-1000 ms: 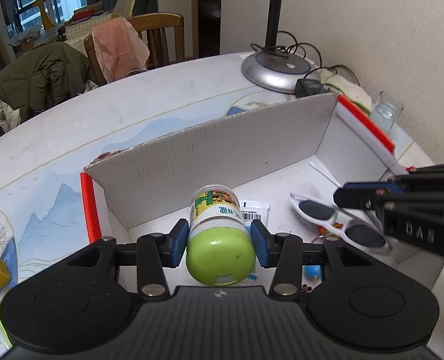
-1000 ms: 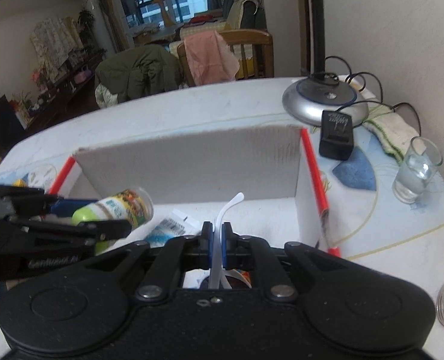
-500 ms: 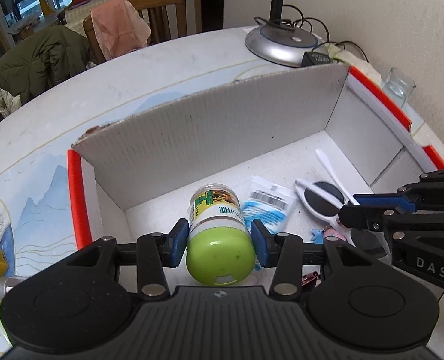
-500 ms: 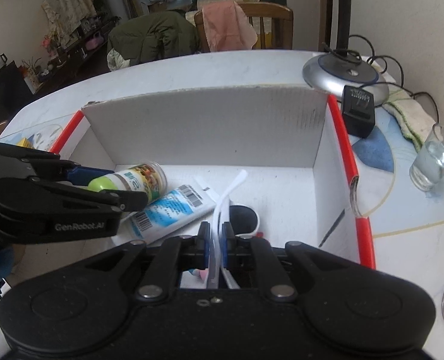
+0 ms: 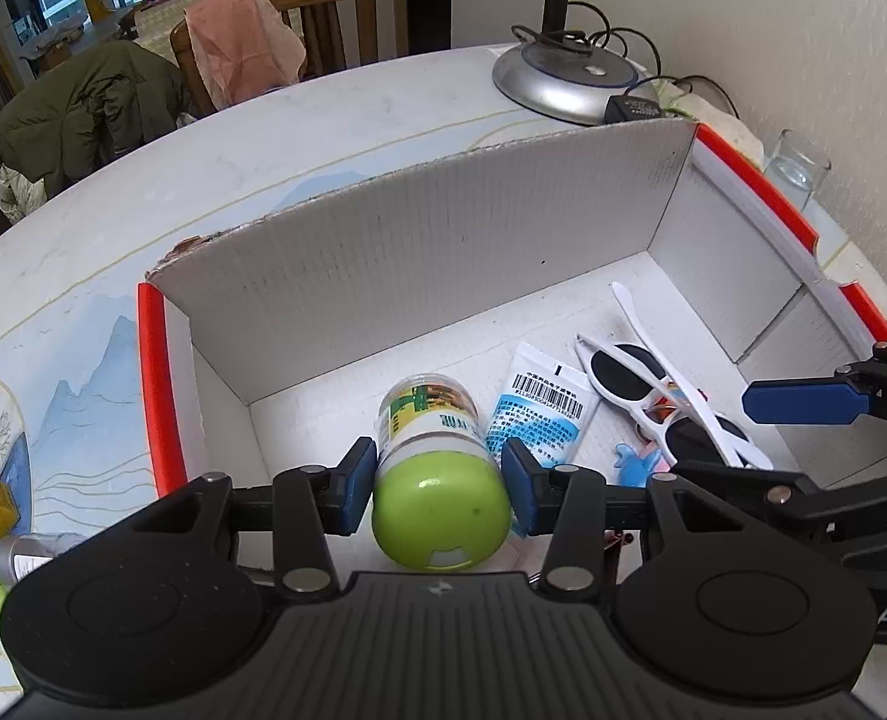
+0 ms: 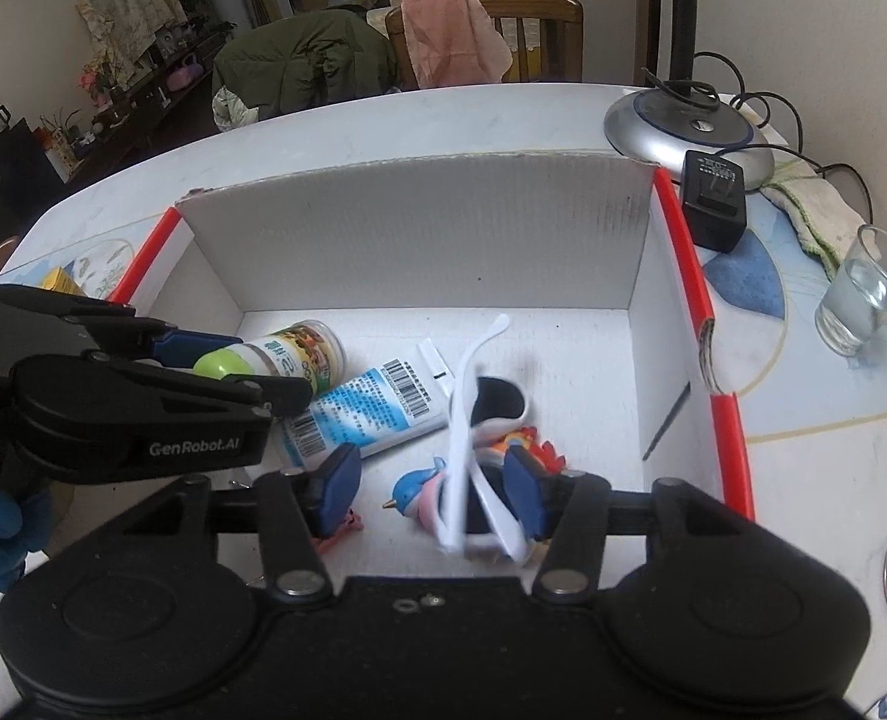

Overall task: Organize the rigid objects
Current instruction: 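Lower the jar into the box and open the left tool while the right tool releases the sunglasses, then withdraw both tools from the box back toward the pile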

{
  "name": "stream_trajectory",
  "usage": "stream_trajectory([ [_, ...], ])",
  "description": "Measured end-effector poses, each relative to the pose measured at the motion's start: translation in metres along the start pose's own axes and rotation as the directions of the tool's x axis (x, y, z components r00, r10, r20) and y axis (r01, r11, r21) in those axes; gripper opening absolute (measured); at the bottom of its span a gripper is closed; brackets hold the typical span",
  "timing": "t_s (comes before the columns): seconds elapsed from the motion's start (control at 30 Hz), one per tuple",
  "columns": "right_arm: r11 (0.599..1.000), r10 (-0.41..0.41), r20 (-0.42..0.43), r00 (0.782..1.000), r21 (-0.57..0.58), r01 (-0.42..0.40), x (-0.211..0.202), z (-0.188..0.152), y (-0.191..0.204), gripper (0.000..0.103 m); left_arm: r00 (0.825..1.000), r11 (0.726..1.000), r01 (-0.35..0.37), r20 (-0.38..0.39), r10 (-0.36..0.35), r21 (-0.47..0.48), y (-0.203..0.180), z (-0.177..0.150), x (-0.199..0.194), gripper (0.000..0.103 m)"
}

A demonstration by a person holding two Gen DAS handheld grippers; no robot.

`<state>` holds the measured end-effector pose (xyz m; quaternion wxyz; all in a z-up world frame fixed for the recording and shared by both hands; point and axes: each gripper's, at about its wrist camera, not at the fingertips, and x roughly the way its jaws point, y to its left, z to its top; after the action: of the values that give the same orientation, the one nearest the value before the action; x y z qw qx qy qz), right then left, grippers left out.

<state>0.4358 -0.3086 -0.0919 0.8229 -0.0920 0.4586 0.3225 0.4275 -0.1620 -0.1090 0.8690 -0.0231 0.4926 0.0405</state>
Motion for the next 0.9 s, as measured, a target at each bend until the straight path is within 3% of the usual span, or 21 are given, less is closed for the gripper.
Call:
stream_trajectory([
  [0.13,1.0,-0.004,0.009,1.0,0.0,0.004,-0.006,-0.003,0.002,0.061,1.0,1.0,0.006,0.021,-0.006,-0.009,0.0,-0.002,-0.008,0.052],
  [0.37,1.0,-0.006,0.031,1.0,-0.008,0.006,-0.021,-0.006,0.006,0.064,0.998,0.999,0.028,0.059,-0.027,-0.027,0.0,-0.005,-0.027,0.053],
  [0.9,1.0,-0.002,0.111,0.994,-0.025,0.005,-0.062,-0.014,0.023,0.081,0.984,0.993,0.075,0.171,-0.058,-0.096,0.018,-0.03,-0.088,0.056],
])
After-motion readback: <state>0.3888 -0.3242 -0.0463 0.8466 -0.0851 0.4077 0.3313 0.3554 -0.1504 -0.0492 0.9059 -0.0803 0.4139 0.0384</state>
